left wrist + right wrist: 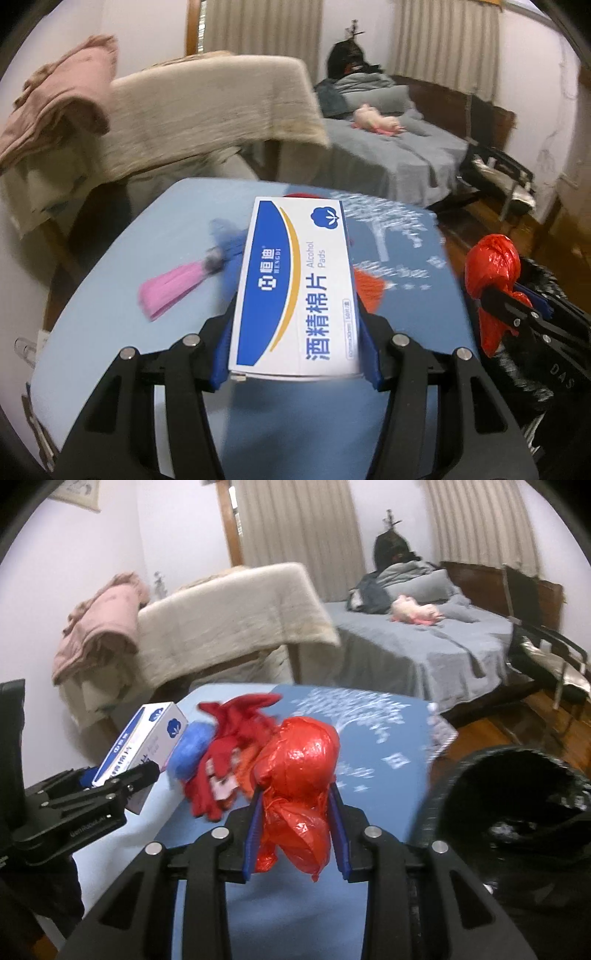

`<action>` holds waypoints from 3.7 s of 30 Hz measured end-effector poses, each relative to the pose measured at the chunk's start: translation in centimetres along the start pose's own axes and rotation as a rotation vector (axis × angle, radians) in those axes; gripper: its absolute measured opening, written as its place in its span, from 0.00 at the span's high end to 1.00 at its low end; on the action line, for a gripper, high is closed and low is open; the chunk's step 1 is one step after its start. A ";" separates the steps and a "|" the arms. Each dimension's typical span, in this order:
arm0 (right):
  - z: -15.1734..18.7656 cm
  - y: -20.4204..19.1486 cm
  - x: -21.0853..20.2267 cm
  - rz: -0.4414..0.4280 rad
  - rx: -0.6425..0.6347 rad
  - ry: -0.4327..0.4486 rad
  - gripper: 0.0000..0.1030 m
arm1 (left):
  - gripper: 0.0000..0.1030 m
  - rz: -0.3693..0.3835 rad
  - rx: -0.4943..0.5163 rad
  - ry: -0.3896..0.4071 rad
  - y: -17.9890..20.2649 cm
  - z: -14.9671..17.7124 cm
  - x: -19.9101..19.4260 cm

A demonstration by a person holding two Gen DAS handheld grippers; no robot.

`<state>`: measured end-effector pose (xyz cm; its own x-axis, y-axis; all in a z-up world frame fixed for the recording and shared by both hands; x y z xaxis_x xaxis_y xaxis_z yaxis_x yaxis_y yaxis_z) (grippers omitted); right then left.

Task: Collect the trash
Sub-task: 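Grasp the Alcohol Pads box with the left tool while the right tool grasps the red bag, then carry the box and red bag over the bin and release both, then return both tools to the table and grasp the blue bag with the left tool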

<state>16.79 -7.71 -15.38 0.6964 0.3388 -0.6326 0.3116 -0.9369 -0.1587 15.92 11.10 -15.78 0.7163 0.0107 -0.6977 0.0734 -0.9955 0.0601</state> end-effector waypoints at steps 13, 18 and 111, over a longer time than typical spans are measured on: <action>0.6 11.6 -6.3 0.195 0.129 0.065 0.68 | 0.48 0.182 0.151 0.026 12.3 -1.1 0.2; 2.0 15.8 -7.9 0.263 0.191 0.067 0.68 | 0.48 0.249 0.211 0.027 17.1 -1.0 0.5; -1.3 1.5 7.8 0.151 -0.025 -0.006 0.05 | 0.72 -0.002 -0.046 0.051 -5.5 -2.4 9.8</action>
<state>23.52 -6.31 -19.59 0.7327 0.1935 -0.6525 0.2192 -0.9747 -0.0428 24.23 16.86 -21.25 0.7502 0.0188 -0.6609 0.1057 -0.9901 0.0919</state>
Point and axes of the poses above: each gripper's, at about its wrist camera, not at the fingertips, and x roughly the way its jaws point, y to its right, z to its underside, the point moved 10 cm from there along x, roughly the way its jaws point, and after that the axes turned 4 degrees about -y, right-handed, at the moved point
